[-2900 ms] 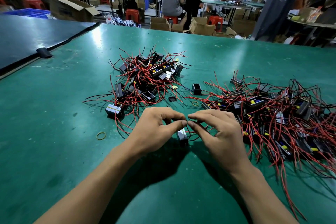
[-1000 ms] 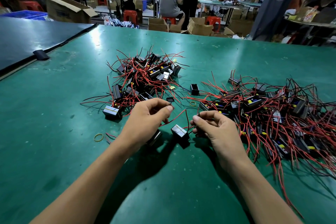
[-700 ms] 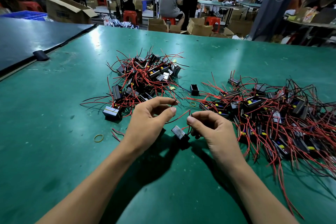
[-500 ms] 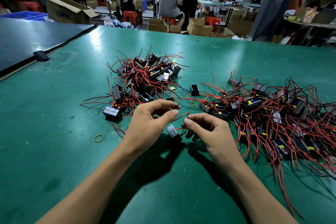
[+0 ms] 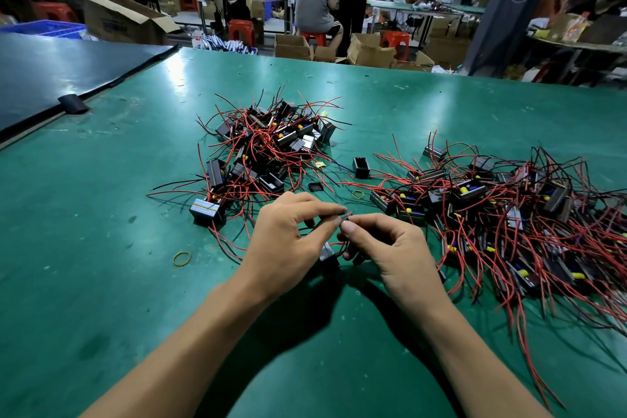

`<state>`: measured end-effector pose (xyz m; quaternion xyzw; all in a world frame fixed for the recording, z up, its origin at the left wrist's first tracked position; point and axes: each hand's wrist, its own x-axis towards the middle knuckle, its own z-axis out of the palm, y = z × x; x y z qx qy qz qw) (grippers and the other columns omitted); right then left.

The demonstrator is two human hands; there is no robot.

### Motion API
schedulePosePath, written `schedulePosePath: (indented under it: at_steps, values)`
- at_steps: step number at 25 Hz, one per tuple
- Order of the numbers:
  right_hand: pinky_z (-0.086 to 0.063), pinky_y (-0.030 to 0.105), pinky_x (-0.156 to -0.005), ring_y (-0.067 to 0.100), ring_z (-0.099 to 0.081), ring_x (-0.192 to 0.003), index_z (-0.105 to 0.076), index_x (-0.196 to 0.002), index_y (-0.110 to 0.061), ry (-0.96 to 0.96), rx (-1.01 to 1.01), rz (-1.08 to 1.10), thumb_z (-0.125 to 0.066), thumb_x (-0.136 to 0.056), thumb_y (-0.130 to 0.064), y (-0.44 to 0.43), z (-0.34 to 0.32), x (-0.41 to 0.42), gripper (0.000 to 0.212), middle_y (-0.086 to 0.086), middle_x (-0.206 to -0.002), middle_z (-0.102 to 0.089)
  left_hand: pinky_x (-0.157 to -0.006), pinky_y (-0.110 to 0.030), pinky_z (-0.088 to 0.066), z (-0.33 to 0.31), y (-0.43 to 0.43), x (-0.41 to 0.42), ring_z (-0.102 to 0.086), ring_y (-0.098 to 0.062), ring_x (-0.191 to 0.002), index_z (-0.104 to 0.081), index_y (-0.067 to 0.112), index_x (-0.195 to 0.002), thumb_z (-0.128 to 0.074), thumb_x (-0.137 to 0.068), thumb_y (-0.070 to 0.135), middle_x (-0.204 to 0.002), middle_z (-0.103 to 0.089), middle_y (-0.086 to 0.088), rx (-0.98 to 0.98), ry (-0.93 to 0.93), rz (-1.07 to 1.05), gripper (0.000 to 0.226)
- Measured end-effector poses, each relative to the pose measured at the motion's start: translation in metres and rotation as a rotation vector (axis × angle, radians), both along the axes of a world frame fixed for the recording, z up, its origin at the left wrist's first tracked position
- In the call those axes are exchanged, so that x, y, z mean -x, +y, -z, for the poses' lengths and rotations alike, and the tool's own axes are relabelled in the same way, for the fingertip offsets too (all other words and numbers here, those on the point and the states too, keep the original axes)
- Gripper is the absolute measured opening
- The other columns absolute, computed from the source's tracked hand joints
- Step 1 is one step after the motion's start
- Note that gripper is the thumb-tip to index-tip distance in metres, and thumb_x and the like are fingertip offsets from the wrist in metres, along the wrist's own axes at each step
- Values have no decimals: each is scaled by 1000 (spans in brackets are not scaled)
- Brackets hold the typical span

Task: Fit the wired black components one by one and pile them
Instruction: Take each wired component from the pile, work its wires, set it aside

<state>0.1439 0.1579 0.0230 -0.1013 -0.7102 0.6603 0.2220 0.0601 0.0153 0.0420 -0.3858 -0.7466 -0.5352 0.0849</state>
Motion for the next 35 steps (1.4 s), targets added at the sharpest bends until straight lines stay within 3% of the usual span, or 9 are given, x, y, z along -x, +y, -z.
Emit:
schedulePosePath:
  at_steps: [4, 11, 18, 24, 29, 32, 35]
  values:
    - [-53, 21, -60, 14, -65, -60, -76, -91, -9, -16, 23, 5, -75, -86, -13, 0, 0, 0, 6, 8, -77, -75, -78, -22, -45, -1, -2, 1, -59, -5, -83, -78, 18, -91, -76, -83, 11, -81, -69, 16, 30, -23, 2, 11]
    - [-54, 22, -60, 18, -68, -62, -74, -92, -10, -12, 96, -12, -76, -85, -12, 2, 0, -1, 8, 8, -80, -76, -81, -24, -46, -2, -3, 1, -59, -11, -88, -77, 21, -91, -73, -84, 9, -84, -68, 13, 81, -27, 43, 15]
    - [-55, 24, -62, 22, -70, -66, -71, -92, -13, 6, 142, -34, -79, -81, -10, 6, 1, -2, 14, 12, -84, -75, -75, -9, -37, 0, -1, -1, -58, -6, -86, -77, 24, -87, -73, -84, 13, -79, -68, 16, 99, -59, 20, 13]
    - [-54, 23, -64, 18, -68, -65, -61, -103, -14, 11, 62, -50, -77, -84, -5, 5, 2, -2, 26, 10, -78, -75, -70, -29, -50, -1, 3, -5, -64, -11, -71, -75, 21, -76, -77, -82, 24, -68, -68, 11, 76, -218, 31, 6]
    - [-55, 25, -67, 21, -73, -71, -67, -85, -24, 20, -54, -65, -79, -79, -5, 2, -4, -5, 23, 9, -79, -74, -56, -14, -39, -5, 0, -3, -50, 3, -50, -74, 17, -77, -74, -85, 19, -67, -67, 3, 103, -273, 92, 8]
    - [-57, 26, -64, 25, -75, -74, -71, -85, -23, 34, -54, -84, -73, -79, -14, 2, -8, -8, 11, 5, -84, -74, -67, -25, -48, -4, -1, -3, -59, -4, -65, -74, 16, -79, -73, -86, 18, -71, -67, 6, 94, -224, 86, 7]
    - [-56, 28, -56, 21, -73, -65, -73, -82, -23, 21, -188, -2, -79, -83, -27, 1, -9, -9, 7, 0, -78, -73, -79, -42, -45, 1, -2, -2, -59, -14, -80, -73, 18, -83, -70, -87, 23, -77, -67, 9, 182, 54, 25, 7]
